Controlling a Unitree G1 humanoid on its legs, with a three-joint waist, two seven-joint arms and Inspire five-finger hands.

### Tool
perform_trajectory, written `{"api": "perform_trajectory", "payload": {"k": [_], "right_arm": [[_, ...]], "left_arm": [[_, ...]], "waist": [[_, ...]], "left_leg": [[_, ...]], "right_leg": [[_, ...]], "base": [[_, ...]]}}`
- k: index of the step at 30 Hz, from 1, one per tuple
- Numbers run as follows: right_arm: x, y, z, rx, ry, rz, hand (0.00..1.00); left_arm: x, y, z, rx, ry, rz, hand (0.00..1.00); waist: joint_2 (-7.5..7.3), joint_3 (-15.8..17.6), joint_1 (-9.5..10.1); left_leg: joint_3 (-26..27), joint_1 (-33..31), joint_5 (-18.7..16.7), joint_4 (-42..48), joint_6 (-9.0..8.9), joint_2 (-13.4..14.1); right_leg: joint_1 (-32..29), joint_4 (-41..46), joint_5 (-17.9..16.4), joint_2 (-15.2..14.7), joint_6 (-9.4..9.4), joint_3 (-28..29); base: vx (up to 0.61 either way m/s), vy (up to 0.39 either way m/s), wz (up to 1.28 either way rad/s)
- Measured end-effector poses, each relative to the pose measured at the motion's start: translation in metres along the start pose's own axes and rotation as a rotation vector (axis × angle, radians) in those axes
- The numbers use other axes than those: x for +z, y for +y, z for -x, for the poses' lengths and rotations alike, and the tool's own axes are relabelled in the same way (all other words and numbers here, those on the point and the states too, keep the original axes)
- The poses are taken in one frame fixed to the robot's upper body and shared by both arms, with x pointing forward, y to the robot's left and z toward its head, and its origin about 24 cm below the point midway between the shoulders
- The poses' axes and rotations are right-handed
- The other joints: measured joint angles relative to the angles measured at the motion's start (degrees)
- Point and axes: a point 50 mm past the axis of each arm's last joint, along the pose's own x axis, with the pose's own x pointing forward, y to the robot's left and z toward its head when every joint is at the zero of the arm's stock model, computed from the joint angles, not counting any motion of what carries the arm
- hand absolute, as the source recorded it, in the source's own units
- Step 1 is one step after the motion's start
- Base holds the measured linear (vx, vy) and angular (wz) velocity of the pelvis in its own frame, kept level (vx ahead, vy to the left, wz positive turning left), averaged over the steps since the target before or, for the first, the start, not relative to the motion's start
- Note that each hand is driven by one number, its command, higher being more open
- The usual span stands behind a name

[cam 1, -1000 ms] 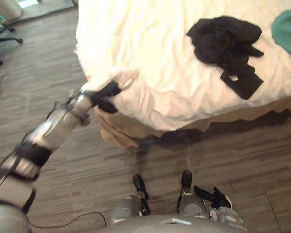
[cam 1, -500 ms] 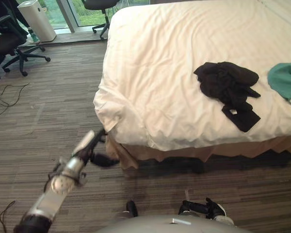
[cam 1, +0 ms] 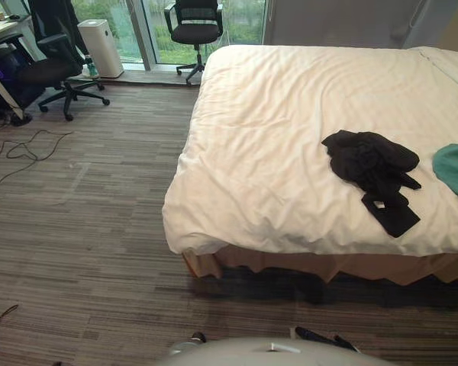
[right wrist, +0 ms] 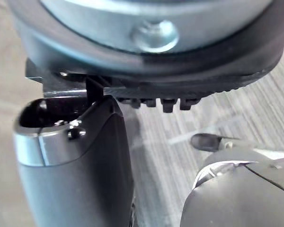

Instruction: Tidy up the quilt and then pick up the clothes from the bed and put them into the laundry hamper

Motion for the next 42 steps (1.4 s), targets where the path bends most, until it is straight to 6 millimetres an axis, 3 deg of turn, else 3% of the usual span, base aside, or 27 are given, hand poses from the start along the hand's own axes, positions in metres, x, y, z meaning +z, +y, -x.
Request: {"api": "perform_trajectory", "payload": {"k": [2, 3, 5, 6, 7, 10, 11, 12, 14, 15, 16, 17, 18, 19, 20, 21, 22, 23, 24, 26, 28, 32, 35, 36, 39, 41, 42], "right_arm": [[-0.011, 0.006, 0.002, -0.005, 0.027, -0.115, 1.00], [-0.012, 0.007, 0.002, -0.007, 0.031, -0.138, 1.00], [-0.018, 0.011, 0.003, -0.031, 0.048, -0.270, 1.00], [-0.018, 0.010, 0.003, -0.043, 0.048, -0.298, 0.00], [-0.016, 0.007, 0.003, -0.070, 0.039, -0.355, 0.00], [0.005, -0.005, 0.002, -0.141, -0.036, -0.460, 0.00], [0.031, -0.019, 0.001, -0.185, -0.121, -0.494, 0.00], [0.045, -0.026, 0.001, -0.205, -0.161, -0.505, 0.00], [0.118, -0.068, 0.011, -0.307, -0.358, -0.460, 0.00], [0.144, -0.081, 0.017, -0.325, -0.411, -0.485, 0.00], [0.196, -0.110, 0.038, -0.376, -0.548, -0.482, 0.00], [0.249, -0.134, 0.075, -0.434, -0.744, -0.361, 0.00], [0.273, -0.136, 0.093, -0.445, -0.843, -0.292, 0.00], [0.315, -0.131, 0.135, -0.460, -1.064, -0.166, 0.00], [0.334, -0.118, 0.168, -0.433, -1.243, -0.139, 0.00], [0.340, -0.092, 0.200, -0.380, -1.462, -0.131, 0.00], [0.338, -0.071, 0.217, -0.344, -1.592, -0.112, 0.00], [0.334, -0.055, 0.223, -0.307, -1.652, -0.111, 0.00], [0.328, -0.025, 0.228, -0.251, -1.720, -0.094, 0.00], [0.329, 0.028, 0.220, -0.093, -1.708, -0.033, 0.00], [0.332, 0.069, 0.208, 0.027, -1.631, 0.047, 0.00], [0.337, 0.123, 0.224, 0.244, -1.641, 0.132, 0.00], [0.345, 0.174, 0.271, 0.508, -1.723, 0.085, 0.00], [0.346, 0.178, 0.276, 0.529, -1.732, 0.080, 0.00], [0.350, 0.202, 0.317, 0.706, -1.813, 0.053, 0.00], [0.341, 0.223, 0.340, 0.877, -1.826, 0.019, 0.00], [0.340, 0.225, 0.343, 0.893, -1.827, 0.020, 0.00]], "left_arm": [[0.002, -0.034, 0.008, -0.064, 0.005, 0.112, 1.00], [0.002, -0.039, 0.009, -0.072, 0.007, 0.128, 1.00], [0.004, -0.069, 0.018, -0.133, 0.033, 0.226, 1.00], [0.006, -0.076, 0.020, -0.151, 0.033, 0.242, 1.00], [0.013, -0.089, 0.024, -0.188, 0.024, 0.259, 1.00], [0.029, -0.096, 0.026, -0.202, -0.028, 0.283, 1.00], [0.037, -0.097, 0.027, -0.199, -0.071, 0.275, 1.00], [0.039, -0.097, 0.027, -0.202, -0.082, 0.273, 1.00], [0.045, -0.100, 0.029, -0.220, -0.116, 0.246, 1.00], [0.045, -0.099, 0.029, -0.219, -0.120, 0.246, 1.00], [0.045, -0.097, 0.028, -0.217, -0.127, 0.235, 1.00], [0.043, -0.097, 0.028, -0.225, -0.138, 0.207, 1.00], [0.041, -0.096, 0.029, -0.225, -0.137, 0.204, 1.00], [0.036, -0.095, 0.029, -0.222, -0.126, 0.198, 1.00], [0.030, -0.095, 0.029, -0.223, -0.109, 0.188, 1.00], [0.025, -0.096, 0.030, -0.230, -0.096, 0.167, 1.00], [0.024, -0.095, 0.030, -0.236, -0.093, 0.163, 1.00], [0.025, -0.093, 0.029, -0.235, -0.098, 0.154, 1.00], [0.026, -0.093, 0.028, -0.237, -0.106, 0.141, 1.00], [0.033, -0.093, 0.027, -0.249, -0.135, 0.110, 1.00], [0.041, -0.100, 0.029, -0.275, -0.165, 0.101, 1.00], [0.044, -0.106, 0.033, -0.292, -0.180, 0.118, 1.00], [0.037, -0.100, 0.031, -0.269, -0.165, 0.124, 1.00], [0.038, -0.099, 0.031, -0.267, -0.166, 0.126, 1.00], [0.045, -0.094, 0.029, -0.256, -0.191, 0.135, 1.00], [0.050, -0.094, 0.029, -0.256, -0.202, 0.168, 1.00], [0.051, -0.094, 0.029, -0.256, -0.205, 0.169, 1.00]], "waist": [[-0.51, -0.11, -0.09], [-0.58, -0.14, -0.17], [-1.26, -0.26, -1.36], [-1.39, -0.33, -1.45], [-1.53, -0.44, -1.41], [-1.82, -0.61, -1.90], [-1.65, -0.60, -2.72], [-1.70, -0.57, -2.96], [-1.37, -0.94, -3.76], [-1.34, -0.94, -4.23], [-0.95, -1.04, -4.40], [-0.47, -1.28, -4.30], [-0.39, -1.30, -4.63], [-0.96, -1.05, -5.05], [-0.95, -1.10, -5.51], [-0.80, -1.31, -6.04], [-1.45, -1.36, -6.03], [-1.93, -1.38, -6.03], [-2.77, -1.38, -5.85], [-3.43, -1.35, -5.48], [-2.93, -1.12, -3.70], [-1.86, -0.31, -0.38], [-2.92, 0.55, 2.70], [-3.10, 0.66, 2.92], [-5.17, 2.18, 5.27], [-5.87, 3.87, 6.93], [-5.89, 4.09, 7.05]], "left_leg": [[0.66, -0.01, -0.22, 0.00, 0.23, -0.14], [0.73, -0.01, -0.27, 0.00, 0.21, -0.14], [0.96, 0.10, -0.62, 0.00, 0.14, -0.18], [1.17, 0.13, -0.76, 0.01, 0.06, -0.18], [1.59, 0.13, -0.84, 0.01, -0.15, -0.14], [2.24, 0.32, -0.83, 0.02, -0.24, -0.07], [2.34, 0.36, -0.82, 0.04, -0.21, -0.19], [2.41, 0.36, -0.83, 0.04, -0.19, -0.26], [2.73, 0.52, -0.91, 0.13, 0.00, -0.38], [2.71, 0.66, -0.93, 0.13, 0.03, -0.35], [2.78, 0.81, -1.20, 0.06, 0.14, -0.14], [2.92, 0.76, -1.37, 0.07, 0.12, -0.01], [3.02, 0.77, -1.37, 0.08, 0.11, -0.05], [3.70, 0.56, -1.37, 0.05, 0.11, -0.05], [3.74, 0.24, -1.35, 0.05, 0.09, 0.27], [3.79, 0.23, -1.21, 0.05, -0.13, 0.76], [4.02, 0.21, -1.04, 0.05, -0.39, 1.21], [4.02, 0.21, -0.82, 0.06, -0.53, 1.29], [3.94, 0.19, -0.44, 0.07, -0.62, 1.43], [3.55, 0.31, 0.11, 0.06, -0.40, 1.50], [2.40, -0.39, 0.53, 0.03, 0.09, 0.97], [-0.31, -3.27, 1.98, 0.01, 0.25, 0.85], [-3.06, -5.45, 3.71, 0.03, 0.09, 1.83], [-3.38, -5.71, 3.87, 0.03, 0.01, 1.90], [-6.10, -7.97, 5.36, 0.05, -0.19, 2.30], [-9.01, -9.83, 6.32, 0.05, 0.03, 2.08], [-9.29, -10.07, 6.37, 0.05, 0.05, 2.04]], "right_leg": [[0.06, 0.06, -0.01, -0.14, 0.02, 0.61], [0.06, 0.03, -0.01, -0.14, 0.01, 0.63], [-0.03, 0.38, 0.03, -0.34, -0.02, 0.67], [-0.23, 0.61, 0.04, -0.42, -0.01, 0.78], [-0.70, 1.20, -0.02, -0.54, 0.10, 1.12], [-1.00, 1.40, 0.09, -0.56, 0.26, 2.05], [-1.06, 1.47, 0.10, -0.65, 0.24, 2.12], [-1.19, 1.62, 0.11, -0.75, 0.24, 2.16], [-1.53, 2.30, 0.49, -0.81, 0.38, 2.54], [-1.58, 2.68, 0.56, -0.81, 0.40, 2.76], [-2.05, 3.59, 0.59, -0.75, 0.39, 3.56], [-2.79, 3.90, 0.58, -0.73, 0.39, 4.03], [-3.03, 3.81, 0.58, -0.74, 0.39, 4.09], [-3.81, 3.72, 0.60, -0.71, 0.41, 4.55], [-4.07, 3.67, 0.60, -0.41, 0.41, 5.07], [-4.22, 3.67, 0.60, 0.04, 0.41, 5.05], [-4.39, 3.65, 0.60, 0.17, 0.41, 5.06], [-4.38, 3.64, 0.59, 0.35, 0.41, 5.02], [-4.33, 3.58, 0.59, 0.66, 0.40, 4.90], [-3.64, 2.88, 0.97, 0.74, -0.09, 4.35], [-3.64, 2.88, 1.05, 0.32, 0.02, 3.87], [-4.89, 2.94, 1.27, 0.22, 0.07, 1.49], [-5.14, 2.59, 1.65, 1.15, -0.45, -1.24], [-5.19, 2.49, 1.68, 1.25, -0.50, -1.55], [-5.44, 1.73, 2.12, 2.19, -1.13, -4.09], [-5.51, 1.75, 2.11, 2.25, -1.15, -6.31], [-5.57, 1.76, 2.11, 2.25, -1.14, -6.61]], "base": [[0.05, 0.039, -0.08], [0.07, 0.028, -0.10], [0.07, 0.011, -0.04], [0.08, 0.015, -0.11], [0.08, 0.018, -0.18], [0.08, 0.008, -0.10], [0.10, 0.005, -0.02], [0.07, 0.013, -0.06], [0.06, 0.019, -0.04], [0.03, 0.021, 0.00], [0.01, 0.031, -0.08], [0.01, 0.025, -0.14], [0.00, 0.003, -0.33], [0.00, -0.025, -0.31], [-0.02, -0.048, -0.27], [-0.01, -0.065, -0.12], [-0.01, -0.059, -0.09], [-0.03, -0.055, -0.06], [-0.06, -0.051, 0.01], [-0.09, -0.044, 0.09], [-0.12, -0.001, 0.24], [-0.11, 0.008, 0.40], [-0.05, -0.041, 0.36], [-0.05, -0.062, 0.43], [-0.05, -0.044, 0.45], [-0.05, -0.005, 0.57], [-0.07, 0.018, 0.58]]}}
